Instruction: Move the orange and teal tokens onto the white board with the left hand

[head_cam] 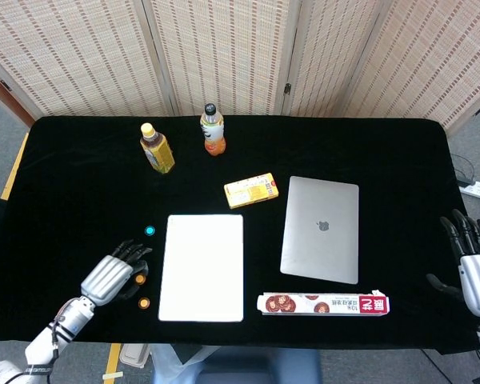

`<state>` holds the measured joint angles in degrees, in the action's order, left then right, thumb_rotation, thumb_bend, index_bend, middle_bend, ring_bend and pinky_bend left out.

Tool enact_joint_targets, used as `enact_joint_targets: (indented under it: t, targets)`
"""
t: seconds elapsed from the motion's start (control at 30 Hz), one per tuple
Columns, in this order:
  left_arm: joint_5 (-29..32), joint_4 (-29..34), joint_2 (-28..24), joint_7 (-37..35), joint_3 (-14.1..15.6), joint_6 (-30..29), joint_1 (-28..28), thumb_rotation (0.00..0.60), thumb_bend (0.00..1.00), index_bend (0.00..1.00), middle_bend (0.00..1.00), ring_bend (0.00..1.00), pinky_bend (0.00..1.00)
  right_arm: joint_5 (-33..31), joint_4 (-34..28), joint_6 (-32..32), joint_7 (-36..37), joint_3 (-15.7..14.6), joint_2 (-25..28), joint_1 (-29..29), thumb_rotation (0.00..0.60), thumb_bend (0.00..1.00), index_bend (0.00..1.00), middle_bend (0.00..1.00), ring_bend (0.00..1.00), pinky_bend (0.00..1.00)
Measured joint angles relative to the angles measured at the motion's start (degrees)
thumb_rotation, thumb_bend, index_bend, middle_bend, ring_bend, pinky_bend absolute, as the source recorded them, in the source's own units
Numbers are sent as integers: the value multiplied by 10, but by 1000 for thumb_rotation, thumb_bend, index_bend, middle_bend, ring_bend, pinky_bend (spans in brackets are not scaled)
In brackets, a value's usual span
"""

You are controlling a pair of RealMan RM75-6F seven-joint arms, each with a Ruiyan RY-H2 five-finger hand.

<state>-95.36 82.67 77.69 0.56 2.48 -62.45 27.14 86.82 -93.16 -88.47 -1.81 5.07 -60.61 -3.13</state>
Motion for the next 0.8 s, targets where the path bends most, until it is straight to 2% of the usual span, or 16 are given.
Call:
enact_joint_targets:
  t: [0.23,0.5,0.73,0.8]
  targets:
    - [-8,7,34,9,-13,56,55,600,484,503,174,106,0,-4,2,2,3,1,2,0,600,167,0,0,0,0]
    - [10,-18,77,22,-30,93,94,600,484,484,174,102,0,-8,4,1,7,1,2,3,600,168,0,0,0,0]
    - [36,-28,92,51,-39,110,105,600,483,269,151,63,0,-8,6,-1,10,1,2,4,600,168,0,0,0,0]
    - [49,-23,90,58,-41,110,105,600,483,267,148,61,0,-7,6,-2,11,1,2,5,600,167,0,0,0,0]
